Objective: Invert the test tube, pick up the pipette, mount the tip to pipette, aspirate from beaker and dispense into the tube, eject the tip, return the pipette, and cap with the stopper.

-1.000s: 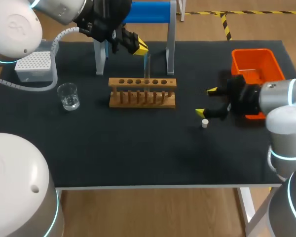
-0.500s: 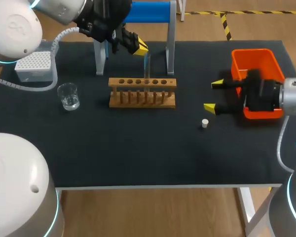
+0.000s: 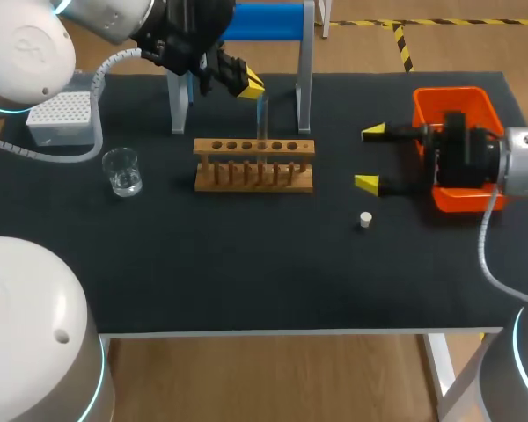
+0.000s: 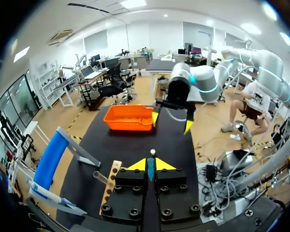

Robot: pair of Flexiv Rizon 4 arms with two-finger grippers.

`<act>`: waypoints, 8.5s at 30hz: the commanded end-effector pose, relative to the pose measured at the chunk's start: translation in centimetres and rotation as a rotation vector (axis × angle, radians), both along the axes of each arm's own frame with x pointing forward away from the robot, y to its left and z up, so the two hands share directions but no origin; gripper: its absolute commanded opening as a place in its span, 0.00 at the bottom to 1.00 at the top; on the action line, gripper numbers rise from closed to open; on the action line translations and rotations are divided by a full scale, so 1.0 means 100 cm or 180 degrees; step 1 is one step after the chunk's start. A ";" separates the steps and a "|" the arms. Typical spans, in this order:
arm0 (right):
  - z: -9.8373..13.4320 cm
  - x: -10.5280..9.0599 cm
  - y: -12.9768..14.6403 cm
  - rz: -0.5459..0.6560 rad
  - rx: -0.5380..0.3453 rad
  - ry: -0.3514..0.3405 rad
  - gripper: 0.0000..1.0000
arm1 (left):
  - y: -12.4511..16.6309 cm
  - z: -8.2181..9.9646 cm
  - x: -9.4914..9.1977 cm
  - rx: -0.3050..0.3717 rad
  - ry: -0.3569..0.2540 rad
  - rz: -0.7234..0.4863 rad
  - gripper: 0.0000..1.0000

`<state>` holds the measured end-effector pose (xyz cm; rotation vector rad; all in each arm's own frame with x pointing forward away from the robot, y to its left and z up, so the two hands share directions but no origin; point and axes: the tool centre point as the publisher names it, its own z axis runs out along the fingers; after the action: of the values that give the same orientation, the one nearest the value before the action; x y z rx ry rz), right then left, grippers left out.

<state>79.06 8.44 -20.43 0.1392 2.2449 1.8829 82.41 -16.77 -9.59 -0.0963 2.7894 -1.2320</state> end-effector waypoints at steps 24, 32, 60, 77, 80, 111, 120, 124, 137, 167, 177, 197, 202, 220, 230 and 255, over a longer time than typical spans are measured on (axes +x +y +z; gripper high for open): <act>0.055 0.037 0.090 0.0503 0.0406 0.0209 1.00 | 0.000 0.000 0.001 0.0007 0.0007 -0.0007 0.00; 0.062 0.045 0.117 0.0508 0.0416 0.0210 1.00 | 0.000 0.000 0.001 0.0007 0.0007 -0.0007 0.00; 0.065 0.052 0.154 0.0799 0.0453 0.0255 1.00 | 0.000 0.000 0.001 0.0007 0.0007 -0.0007 0.00; 0.072 0.041 0.162 0.0871 0.0507 0.0304 0.48 | 0.000 0.000 0.001 0.0007 0.0007 -0.0007 0.00; 0.072 0.039 0.164 0.0883 0.0515 0.0335 0.48 | 0.000 0.000 0.001 0.0007 0.0007 -0.0007 0.00; 0.074 0.029 0.168 0.0941 0.0552 0.0368 0.00 | 0.000 0.000 0.001 0.0007 0.0007 -0.0007 0.00; 0.074 0.029 0.165 0.0951 0.0569 0.0383 0.00 | 0.000 0.000 0.001 0.0007 0.0007 -0.0007 1.00; 0.071 0.027 0.154 0.0923 0.0565 0.0380 0.00 | 0.000 0.000 0.001 0.0007 0.0007 -0.0007 1.00; 0.050 -0.005 0.056 0.0857 0.0582 0.0388 0.00 | 0.000 0.000 0.001 0.0007 0.0007 -0.0007 1.00; -0.001 -0.026 -0.054 0.0896 0.0538 0.0195 0.00 | 0.000 0.000 0.001 0.0007 0.0007 -0.0007 1.00; -0.011 -0.026 -0.061 0.0935 0.0547 0.0300 0.00 | 0.000 0.000 0.001 0.0007 0.0007 -0.0007 1.00; -0.012 -0.027 -0.061 0.0950 0.0524 0.0314 0.00 | 0.000 0.000 0.001 0.0007 0.0007 -0.0007 1.00; -0.012 -0.027 -0.061 0.0950 0.0524 0.0314 0.00 | 0.000 0.000 0.001 0.0007 0.0007 -0.0007 1.00; -0.012 -0.027 -0.061 0.0950 0.0524 0.0314 0.00 | 0.087 -0.014 0.057 0.0404 0.0009 0.0697 1.00; -0.012 -0.027 -0.061 0.0950 0.0524 0.0314 0.00 | 0.126 -0.026 0.081 0.0512 -0.0053 0.1351 1.00; -0.012 -0.027 -0.061 0.0950 0.0524 0.0314 0.00 | 0.145 -0.061 0.121 0.0713 -0.0169 0.3396 1.00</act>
<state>76.42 2.45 -21.67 -0.0841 2.2753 2.2612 93.81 -1.57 -15.61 -1.2604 2.2506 -0.6855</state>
